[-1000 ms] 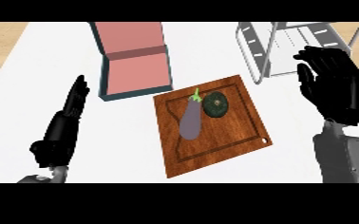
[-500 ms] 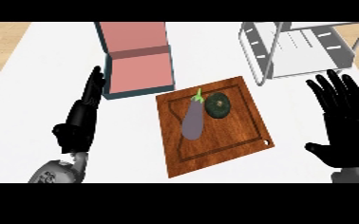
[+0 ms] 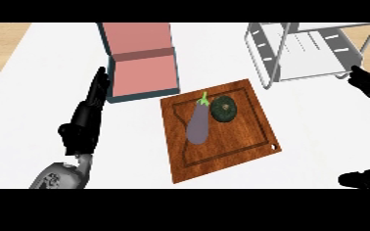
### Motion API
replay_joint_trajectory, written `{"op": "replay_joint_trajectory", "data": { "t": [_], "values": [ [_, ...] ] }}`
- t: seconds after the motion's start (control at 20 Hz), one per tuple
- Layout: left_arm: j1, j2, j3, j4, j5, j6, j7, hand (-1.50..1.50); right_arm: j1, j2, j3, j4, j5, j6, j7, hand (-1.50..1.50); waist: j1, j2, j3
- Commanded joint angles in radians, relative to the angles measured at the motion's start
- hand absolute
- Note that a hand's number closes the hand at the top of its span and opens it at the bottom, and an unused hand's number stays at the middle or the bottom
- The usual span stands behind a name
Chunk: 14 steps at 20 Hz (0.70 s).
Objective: Pick the squash from the cutting board and place it in the tiered basket
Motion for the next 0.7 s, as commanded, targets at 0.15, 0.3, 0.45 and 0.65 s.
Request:
{"op": "replay_joint_trajectory", "data": {
  "t": [0.15,0.3,0.45,0.65],
  "values": [
    [-0.013,-0.016,-0.019,-0.001,-0.009,-0.016,-0.001,0.0,-0.09,-0.173,0.129,-0.264,0.242,-0.014,0.406,-1.5,0.031,0.003,-0.001],
    [-0.028,-0.026,-0.015,0.007,-0.019,-0.013,0.01,0.0,-0.133,-0.138,0.258,-0.36,0.293,-0.018,0.624,-1.5,0.035,0.005,0.002],
    [-0.072,-0.033,-0.001,0.02,-0.013,-0.029,0.036,0.0,-0.297,-0.089,0.396,-0.363,0.307,-0.01,0.843,-1.5,0.054,0.01,0.002],
    [-0.059,-0.037,0.003,0.016,-0.036,-0.033,0.02,0.0,-0.496,0.033,0.534,-0.308,0.336,-0.009,1.05,-1.5,0.054,0.009,0.004]
  ]
}}
